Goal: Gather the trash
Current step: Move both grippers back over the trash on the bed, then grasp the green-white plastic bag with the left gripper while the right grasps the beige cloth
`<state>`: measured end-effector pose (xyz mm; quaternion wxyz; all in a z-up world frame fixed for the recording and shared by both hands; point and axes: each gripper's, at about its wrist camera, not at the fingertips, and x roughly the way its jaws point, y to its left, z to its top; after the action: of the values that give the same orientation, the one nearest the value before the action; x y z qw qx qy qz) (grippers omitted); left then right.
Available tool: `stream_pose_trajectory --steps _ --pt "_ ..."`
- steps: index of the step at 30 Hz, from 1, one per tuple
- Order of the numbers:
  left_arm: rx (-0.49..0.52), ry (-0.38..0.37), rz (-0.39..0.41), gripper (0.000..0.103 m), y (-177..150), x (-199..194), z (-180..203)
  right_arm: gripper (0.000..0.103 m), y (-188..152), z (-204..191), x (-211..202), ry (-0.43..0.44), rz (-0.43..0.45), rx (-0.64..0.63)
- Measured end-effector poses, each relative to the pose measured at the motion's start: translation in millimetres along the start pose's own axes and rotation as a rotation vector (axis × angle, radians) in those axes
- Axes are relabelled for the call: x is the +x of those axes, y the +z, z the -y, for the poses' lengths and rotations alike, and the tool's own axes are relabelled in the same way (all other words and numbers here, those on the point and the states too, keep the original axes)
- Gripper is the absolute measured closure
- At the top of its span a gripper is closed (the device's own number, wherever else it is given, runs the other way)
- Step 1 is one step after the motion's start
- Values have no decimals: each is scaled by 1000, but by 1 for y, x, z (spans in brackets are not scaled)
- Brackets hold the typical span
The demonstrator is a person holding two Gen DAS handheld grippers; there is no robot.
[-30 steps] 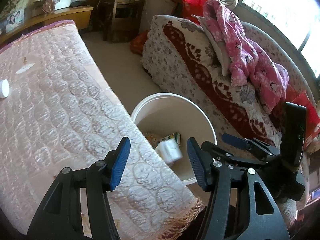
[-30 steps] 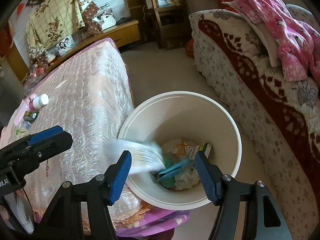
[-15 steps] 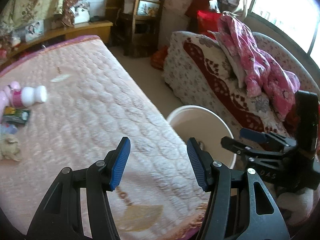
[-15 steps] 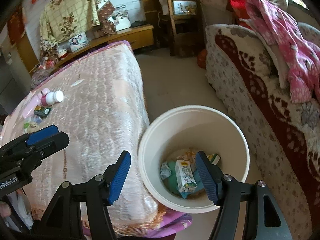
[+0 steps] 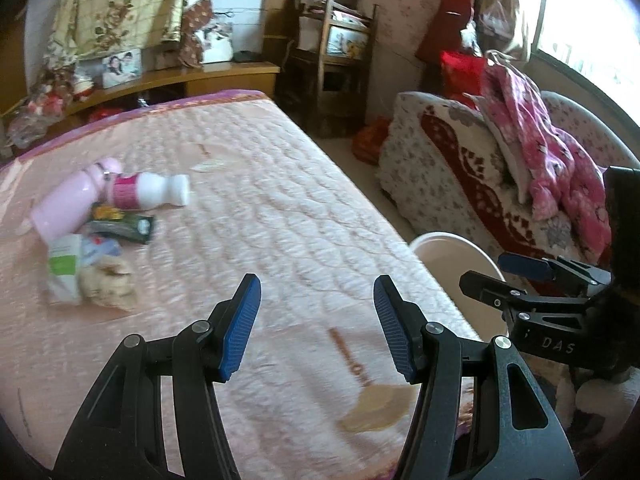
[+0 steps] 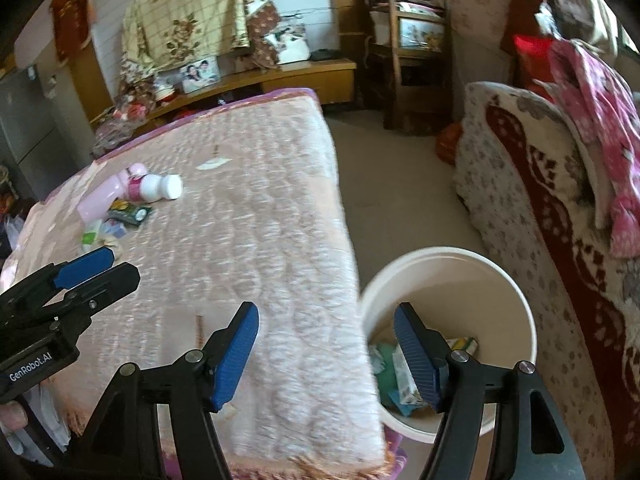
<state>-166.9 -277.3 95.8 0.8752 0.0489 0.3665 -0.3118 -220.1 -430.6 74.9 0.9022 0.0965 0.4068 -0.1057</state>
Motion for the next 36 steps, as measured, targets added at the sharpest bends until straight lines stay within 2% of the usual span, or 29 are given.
stream_pose_trajectory --steps 12,20,24,29,36 --pt "-79 110 22 46 -19 -28 -75 34 13 -78 23 93 -23 -105" --pt "-190 185 2 46 -36 -41 -156 34 20 -126 45 144 -50 -170" --pt "-259 195 -17 46 -39 -41 -194 34 21 -145 60 172 -76 -194" --pt "-294 212 -48 46 -36 -31 -223 34 21 -163 71 199 -95 -217" --pt "-324 190 -77 46 -24 -3 -239 34 24 -179 82 231 -109 -238"
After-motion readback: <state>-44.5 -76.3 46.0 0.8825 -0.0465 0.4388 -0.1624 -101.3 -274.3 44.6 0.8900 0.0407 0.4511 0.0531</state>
